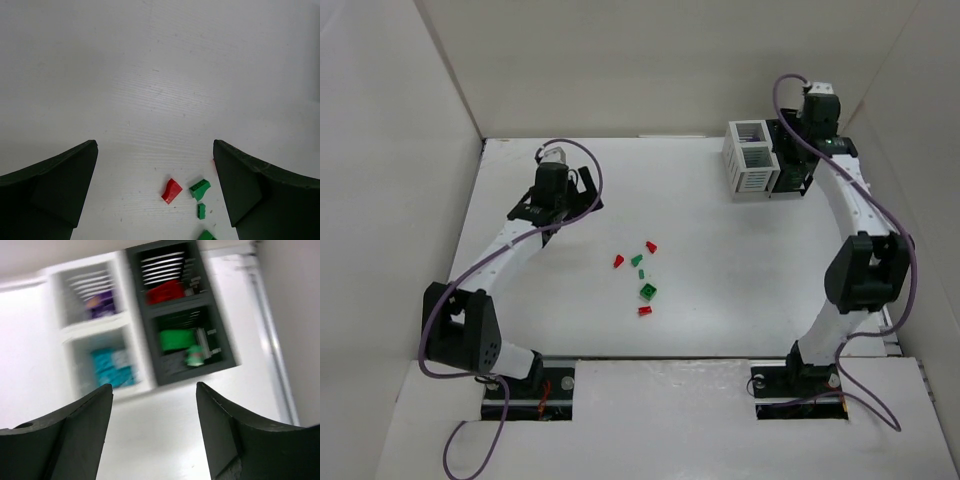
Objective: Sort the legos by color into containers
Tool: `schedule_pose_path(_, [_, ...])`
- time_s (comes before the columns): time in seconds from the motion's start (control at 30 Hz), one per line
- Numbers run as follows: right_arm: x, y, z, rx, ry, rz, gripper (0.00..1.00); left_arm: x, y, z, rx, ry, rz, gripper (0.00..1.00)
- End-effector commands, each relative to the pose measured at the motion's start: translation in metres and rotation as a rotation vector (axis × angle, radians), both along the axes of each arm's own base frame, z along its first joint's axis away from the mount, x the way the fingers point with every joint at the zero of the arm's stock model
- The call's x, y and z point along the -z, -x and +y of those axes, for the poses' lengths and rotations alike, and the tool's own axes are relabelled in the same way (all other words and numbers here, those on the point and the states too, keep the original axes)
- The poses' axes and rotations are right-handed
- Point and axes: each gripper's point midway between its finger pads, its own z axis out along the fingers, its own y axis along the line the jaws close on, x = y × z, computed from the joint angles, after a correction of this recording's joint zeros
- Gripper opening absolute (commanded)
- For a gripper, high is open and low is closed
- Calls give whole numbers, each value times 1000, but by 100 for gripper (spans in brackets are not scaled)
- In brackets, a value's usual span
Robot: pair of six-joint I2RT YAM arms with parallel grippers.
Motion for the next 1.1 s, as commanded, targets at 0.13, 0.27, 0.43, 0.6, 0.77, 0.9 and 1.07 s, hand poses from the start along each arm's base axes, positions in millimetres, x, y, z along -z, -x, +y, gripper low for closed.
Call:
schedule_pose_path(0.13, [24,87,208,-607,-3,81,73,0,42,29,-190,72,48,100])
schedule_pose_path(0.27, [59,159,299,-869,26,176,71,11,64,36,-224,82,67,100])
schedule_pose_path(0.43, [115,234,361,-1115,126,283,74,16,80,38,-220,97,70,100])
schedule_pose_path(0.6, [147,281,387,-1279,184,295,77,20,90,39,-206,91,74,100])
schedule_pose_path(0.77, [166,282,390,-1253,218,305,77,18,93,40,-199,89,62,100])
schedule_pose_path(0.9, [183,281,389,-1238,229,334,77,18,93,39,-191,95,65,100])
schedule_pose_path(1.07, [194,279,392,-1220,217,349,75,16,92,38,-190,98,56,100])
